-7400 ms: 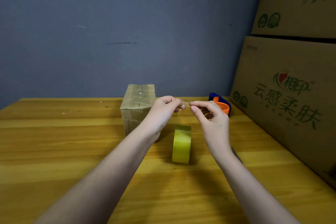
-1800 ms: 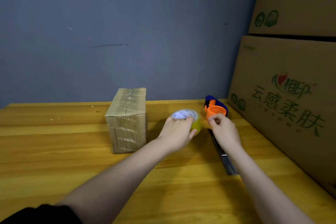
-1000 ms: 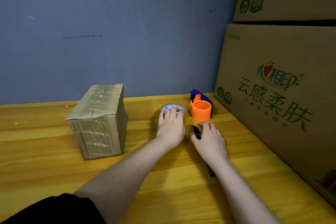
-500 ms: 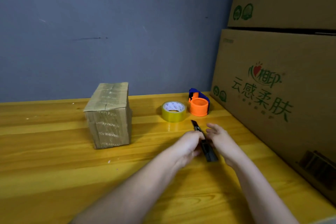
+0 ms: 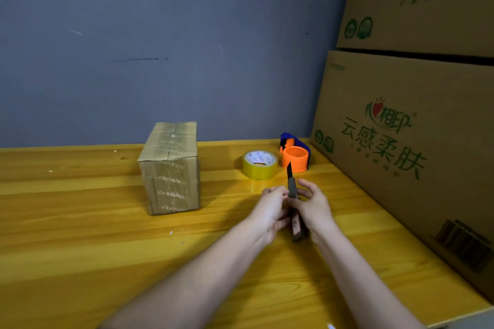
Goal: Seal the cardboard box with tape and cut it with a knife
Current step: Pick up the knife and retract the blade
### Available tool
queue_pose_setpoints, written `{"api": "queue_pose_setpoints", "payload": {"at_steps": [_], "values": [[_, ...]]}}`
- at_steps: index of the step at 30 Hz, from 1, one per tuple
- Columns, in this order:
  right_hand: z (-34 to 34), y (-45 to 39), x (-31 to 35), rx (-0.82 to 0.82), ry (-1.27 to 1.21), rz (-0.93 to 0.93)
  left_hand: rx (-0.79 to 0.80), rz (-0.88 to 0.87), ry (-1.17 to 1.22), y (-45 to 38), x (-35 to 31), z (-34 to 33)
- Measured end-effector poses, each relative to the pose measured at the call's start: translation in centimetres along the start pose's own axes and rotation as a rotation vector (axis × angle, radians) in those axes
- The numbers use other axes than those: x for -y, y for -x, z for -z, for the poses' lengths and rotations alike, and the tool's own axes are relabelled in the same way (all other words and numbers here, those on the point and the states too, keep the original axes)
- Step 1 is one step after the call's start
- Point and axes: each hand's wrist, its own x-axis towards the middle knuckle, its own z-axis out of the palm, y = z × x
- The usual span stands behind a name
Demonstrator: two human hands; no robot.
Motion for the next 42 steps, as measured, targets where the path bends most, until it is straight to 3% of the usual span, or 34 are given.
{"api": "queue_pose_setpoints", "payload": {"at_steps": [3, 7, 12, 15, 17, 21, 24, 42], "values": [[-1.4, 0.6, 1.5, -0.070, 0.070, 0.140, 0.022, -0.043, -0.108, 0.4, -0.1, 1.5], [-4.1, 0.7, 3.6, 0.011, 0.054, 0.261, 0.205, -0.064, -0.340, 1.7, -0.5, 3.9], [-6.9, 0.8, 5.3, 0.169, -0.087, 0.332, 0.232, -0.095, -0.261, 2.0, -2.1, 7.0], [-7.6, 0.1, 4.8, 0.028, -0.125, 0.374, 0.211, -0.122, -0.259, 1.7, -2.8, 8.6], [-7.9, -0.4, 4.2, -0.026, -0.124, 0.302, 0.202, -0.135, -0.314, 1.3, -3.0, 9.3], [-8.5, -0.4, 3.0, 0.335, -0.176, 0.007, 0.236, -0.153, -0.375, 0.6, -3.0, 10.3], [-8.5, 0.0, 2.5, 0.458, -0.197, 0.010, 0.280, -0.163, -0.364, 0.0, -2.7, 10.9], [-8.6, 0.2, 2.9, 0.364, -0.333, 0.089, 0.250, -0.055, -0.257, -1.2, -2.6, 10.9]]}}
